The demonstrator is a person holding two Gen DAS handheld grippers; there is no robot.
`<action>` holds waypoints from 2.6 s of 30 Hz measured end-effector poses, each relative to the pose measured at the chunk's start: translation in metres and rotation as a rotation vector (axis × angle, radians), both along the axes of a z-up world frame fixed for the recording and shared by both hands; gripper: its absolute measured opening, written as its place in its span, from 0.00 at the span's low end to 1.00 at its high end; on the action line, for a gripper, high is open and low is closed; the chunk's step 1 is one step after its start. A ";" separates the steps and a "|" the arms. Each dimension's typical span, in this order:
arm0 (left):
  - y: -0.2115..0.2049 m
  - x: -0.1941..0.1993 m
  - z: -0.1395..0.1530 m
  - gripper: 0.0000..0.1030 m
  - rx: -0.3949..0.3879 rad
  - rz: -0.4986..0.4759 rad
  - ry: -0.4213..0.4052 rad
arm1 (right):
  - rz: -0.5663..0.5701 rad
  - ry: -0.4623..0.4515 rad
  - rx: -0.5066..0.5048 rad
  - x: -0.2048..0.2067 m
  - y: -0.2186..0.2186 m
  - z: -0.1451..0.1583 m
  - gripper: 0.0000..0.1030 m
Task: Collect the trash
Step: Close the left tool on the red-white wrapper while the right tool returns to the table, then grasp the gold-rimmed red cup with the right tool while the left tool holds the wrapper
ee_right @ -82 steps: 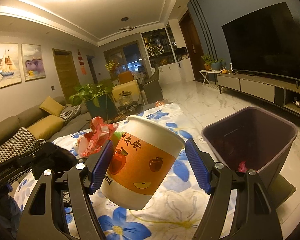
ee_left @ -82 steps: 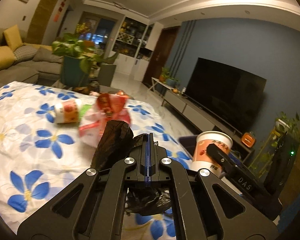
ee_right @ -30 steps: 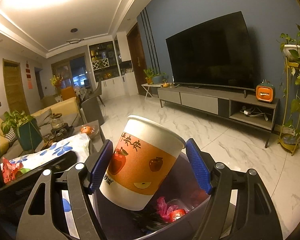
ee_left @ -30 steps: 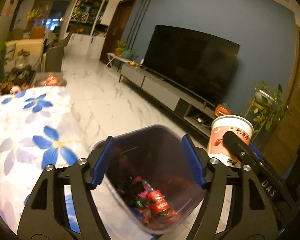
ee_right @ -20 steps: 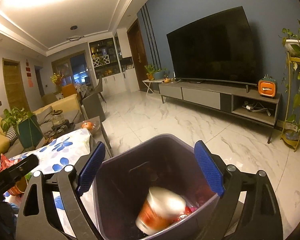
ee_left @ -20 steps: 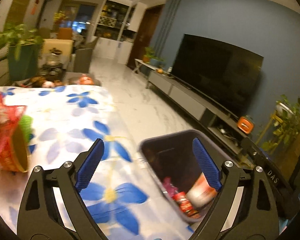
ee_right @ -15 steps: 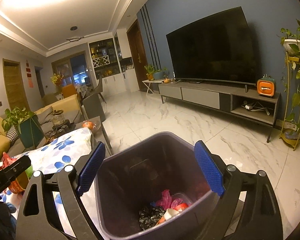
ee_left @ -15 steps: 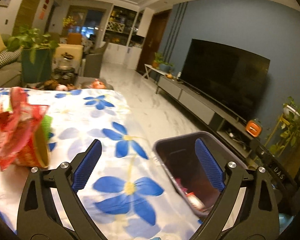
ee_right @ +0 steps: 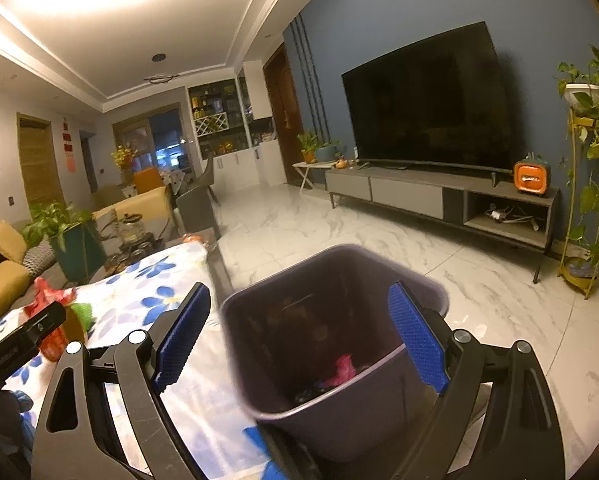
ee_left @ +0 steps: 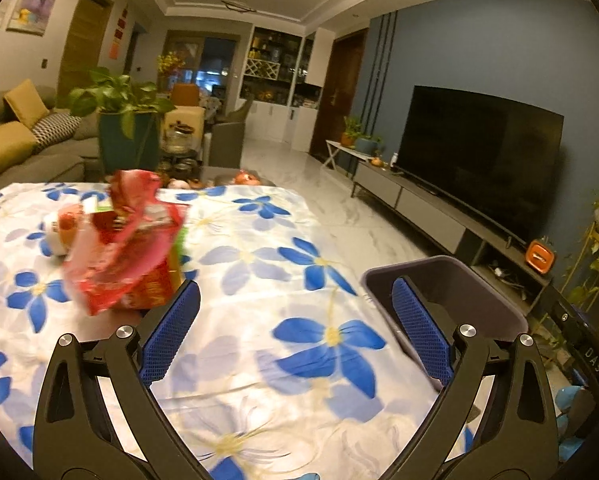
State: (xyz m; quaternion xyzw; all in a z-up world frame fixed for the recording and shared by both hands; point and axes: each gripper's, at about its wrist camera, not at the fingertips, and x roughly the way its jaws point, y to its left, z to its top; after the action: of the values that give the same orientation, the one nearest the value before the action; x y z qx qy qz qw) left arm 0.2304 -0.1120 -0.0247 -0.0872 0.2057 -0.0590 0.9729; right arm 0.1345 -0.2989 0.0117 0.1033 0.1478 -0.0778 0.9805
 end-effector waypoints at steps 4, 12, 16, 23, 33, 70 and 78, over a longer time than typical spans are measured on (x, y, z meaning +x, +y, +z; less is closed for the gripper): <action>0.019 -0.012 -0.001 0.92 -0.003 0.035 0.000 | 0.029 0.002 -0.016 -0.003 0.015 0.001 0.85; 0.065 -0.039 -0.006 0.92 0.010 0.126 -0.004 | 0.103 0.000 -0.032 -0.006 0.052 -0.001 0.85; 0.092 -0.046 -0.009 0.92 0.003 0.165 0.001 | 0.139 0.004 -0.038 -0.007 0.074 -0.004 0.85; 0.135 -0.061 -0.010 0.92 0.015 0.241 -0.006 | 0.225 0.018 -0.046 0.002 0.121 -0.008 0.81; 0.167 -0.051 -0.015 0.92 -0.039 0.235 0.019 | 0.265 0.026 -0.071 0.021 0.163 -0.014 0.75; 0.201 -0.053 -0.004 0.00 -0.066 0.284 -0.012 | 0.520 0.179 -0.025 0.104 0.240 -0.038 0.63; 0.209 -0.060 -0.006 0.00 -0.085 0.268 -0.007 | 0.622 0.287 0.065 0.138 0.246 -0.051 0.50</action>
State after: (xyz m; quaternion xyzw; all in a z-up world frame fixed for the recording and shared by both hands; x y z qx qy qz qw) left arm 0.1704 0.0971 -0.0308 -0.1546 0.1860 0.0627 0.9683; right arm 0.2723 -0.0526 -0.0392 0.0727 0.3110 0.2158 0.9227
